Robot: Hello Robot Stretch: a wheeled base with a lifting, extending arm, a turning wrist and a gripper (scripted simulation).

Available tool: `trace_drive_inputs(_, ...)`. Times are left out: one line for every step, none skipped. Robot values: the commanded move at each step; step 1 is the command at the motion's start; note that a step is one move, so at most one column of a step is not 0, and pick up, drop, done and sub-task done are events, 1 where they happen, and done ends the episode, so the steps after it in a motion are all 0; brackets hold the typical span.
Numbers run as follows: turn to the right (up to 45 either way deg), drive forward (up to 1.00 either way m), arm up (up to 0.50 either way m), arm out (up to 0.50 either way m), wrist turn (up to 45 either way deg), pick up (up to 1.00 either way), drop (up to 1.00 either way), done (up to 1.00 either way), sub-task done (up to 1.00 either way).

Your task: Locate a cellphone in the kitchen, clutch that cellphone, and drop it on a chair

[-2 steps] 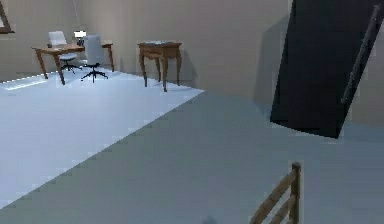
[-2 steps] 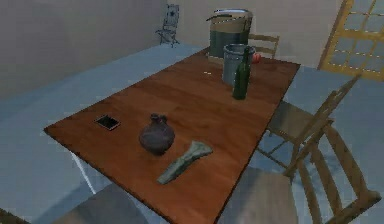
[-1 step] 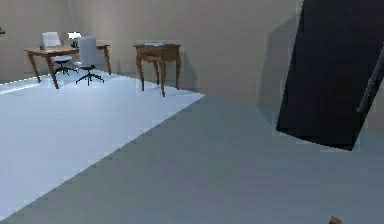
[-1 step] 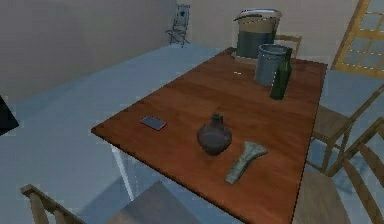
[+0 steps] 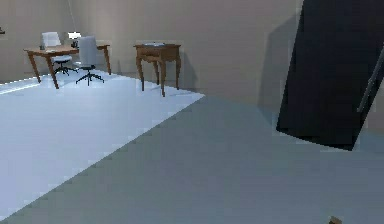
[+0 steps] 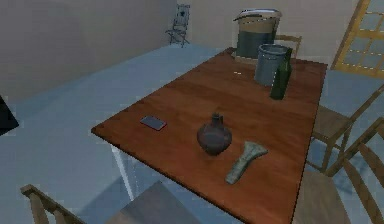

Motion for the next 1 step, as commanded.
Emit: trace_drive_inputs(0.0,0.0,0.36,0.0,0.0,0.0,0.0,0.0,0.0)
